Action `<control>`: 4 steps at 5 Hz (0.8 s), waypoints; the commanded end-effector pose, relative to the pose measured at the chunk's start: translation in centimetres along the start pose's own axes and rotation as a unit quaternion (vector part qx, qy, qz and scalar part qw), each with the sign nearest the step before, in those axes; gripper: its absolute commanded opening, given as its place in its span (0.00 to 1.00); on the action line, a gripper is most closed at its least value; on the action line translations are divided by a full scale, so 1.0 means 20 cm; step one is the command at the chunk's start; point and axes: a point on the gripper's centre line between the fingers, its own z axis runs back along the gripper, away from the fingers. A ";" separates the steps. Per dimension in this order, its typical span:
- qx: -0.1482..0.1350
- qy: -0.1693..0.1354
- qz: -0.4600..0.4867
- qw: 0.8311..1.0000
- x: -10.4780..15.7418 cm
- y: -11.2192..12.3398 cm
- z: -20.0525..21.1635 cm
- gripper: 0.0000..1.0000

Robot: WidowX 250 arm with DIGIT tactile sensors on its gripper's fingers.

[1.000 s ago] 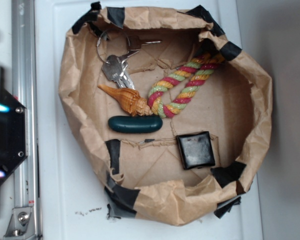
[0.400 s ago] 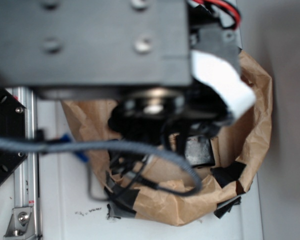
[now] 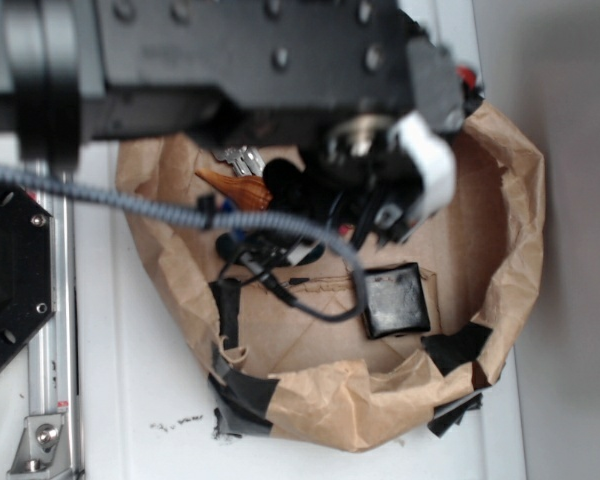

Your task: Grab the black box.

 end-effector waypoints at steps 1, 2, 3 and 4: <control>-0.005 0.041 -0.102 0.994 0.24 -0.09 -0.21 1.00; -0.015 0.027 -0.111 0.993 0.31 -0.07 -0.22 1.00; -0.024 0.006 -0.130 0.991 0.39 -0.08 -0.20 1.00; 0.000 0.017 -0.140 0.990 0.40 -0.12 -0.21 1.00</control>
